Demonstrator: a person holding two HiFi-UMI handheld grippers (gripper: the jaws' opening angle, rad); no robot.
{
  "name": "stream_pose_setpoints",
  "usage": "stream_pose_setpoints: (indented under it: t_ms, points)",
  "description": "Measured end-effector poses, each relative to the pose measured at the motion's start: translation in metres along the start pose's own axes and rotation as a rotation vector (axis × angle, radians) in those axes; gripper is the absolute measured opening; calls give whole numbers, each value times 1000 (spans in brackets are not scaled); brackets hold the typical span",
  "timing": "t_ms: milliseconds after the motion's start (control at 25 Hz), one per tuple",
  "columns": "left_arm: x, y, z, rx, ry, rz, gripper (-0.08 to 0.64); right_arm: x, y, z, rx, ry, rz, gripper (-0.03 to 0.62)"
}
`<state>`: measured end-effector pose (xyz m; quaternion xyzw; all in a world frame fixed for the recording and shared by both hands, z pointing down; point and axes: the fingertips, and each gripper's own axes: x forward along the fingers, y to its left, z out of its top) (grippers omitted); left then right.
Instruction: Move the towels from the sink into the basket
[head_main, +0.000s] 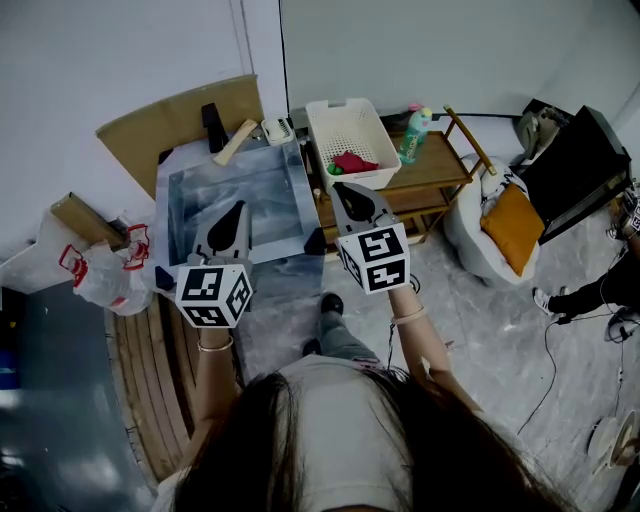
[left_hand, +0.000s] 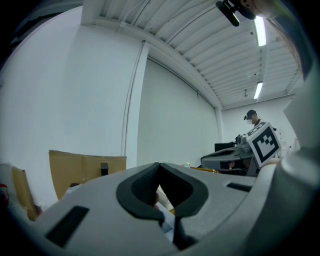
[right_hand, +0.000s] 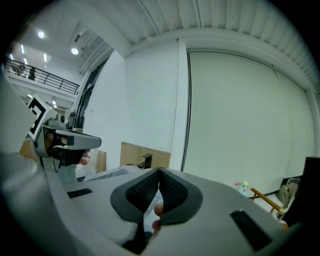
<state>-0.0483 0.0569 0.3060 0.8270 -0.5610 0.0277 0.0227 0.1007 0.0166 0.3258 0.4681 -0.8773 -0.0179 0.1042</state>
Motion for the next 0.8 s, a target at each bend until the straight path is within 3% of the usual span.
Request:
stream_pose_setpoints:
  t_ms: [800]
  points:
    - [-3,-13,-6,10,20,7,5,-14,-12,2,-13,-16,4,26]
